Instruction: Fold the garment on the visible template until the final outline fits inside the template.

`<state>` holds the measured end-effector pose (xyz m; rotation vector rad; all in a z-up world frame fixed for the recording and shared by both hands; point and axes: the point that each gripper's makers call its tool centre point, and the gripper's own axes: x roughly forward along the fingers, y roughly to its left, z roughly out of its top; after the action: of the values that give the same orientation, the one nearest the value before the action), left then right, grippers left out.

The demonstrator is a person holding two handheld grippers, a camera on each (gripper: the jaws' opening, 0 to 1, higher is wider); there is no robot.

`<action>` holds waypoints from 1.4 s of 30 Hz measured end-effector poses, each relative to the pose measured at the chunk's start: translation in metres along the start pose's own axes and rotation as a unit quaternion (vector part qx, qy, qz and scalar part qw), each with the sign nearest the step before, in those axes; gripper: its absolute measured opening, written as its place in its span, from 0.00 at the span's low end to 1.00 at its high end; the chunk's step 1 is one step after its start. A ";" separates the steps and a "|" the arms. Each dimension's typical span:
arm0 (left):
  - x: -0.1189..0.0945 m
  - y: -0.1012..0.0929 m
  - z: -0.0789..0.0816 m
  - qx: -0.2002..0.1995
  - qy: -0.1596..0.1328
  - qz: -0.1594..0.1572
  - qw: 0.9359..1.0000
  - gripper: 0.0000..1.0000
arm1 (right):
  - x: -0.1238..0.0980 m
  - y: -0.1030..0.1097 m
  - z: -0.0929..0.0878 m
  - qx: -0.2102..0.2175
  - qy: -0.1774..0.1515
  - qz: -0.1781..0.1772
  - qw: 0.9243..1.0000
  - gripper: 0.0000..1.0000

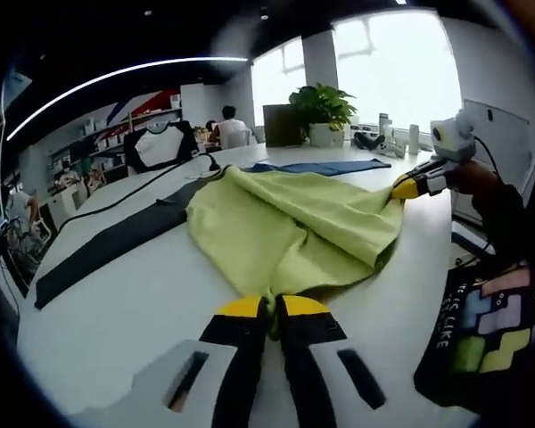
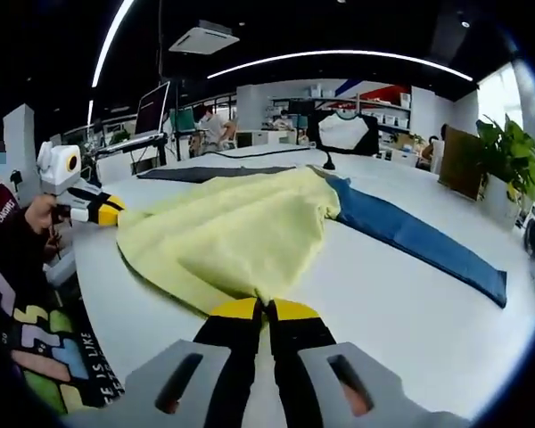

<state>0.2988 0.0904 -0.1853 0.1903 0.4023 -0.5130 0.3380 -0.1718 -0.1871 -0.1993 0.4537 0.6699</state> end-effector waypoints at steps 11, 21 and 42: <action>-0.013 0.023 -0.006 0.003 0.013 0.029 0.999 0.06 | -0.013 -0.024 -0.001 0.000 -0.007 -0.032 0.999 0.01; -0.019 0.024 -0.011 0.008 0.028 0.039 0.999 0.05 | -0.018 -0.025 -0.007 -0.021 0.015 -0.045 0.999 0.01; -0.026 0.031 -0.015 0.021 0.049 0.069 0.996 0.05 | -0.028 -0.031 -0.018 -0.052 0.052 -0.075 0.994 0.00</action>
<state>0.2891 0.1322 -0.1859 0.2824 0.4702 -0.3763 0.3324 -0.2164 -0.1891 -0.3645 0.4995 0.5368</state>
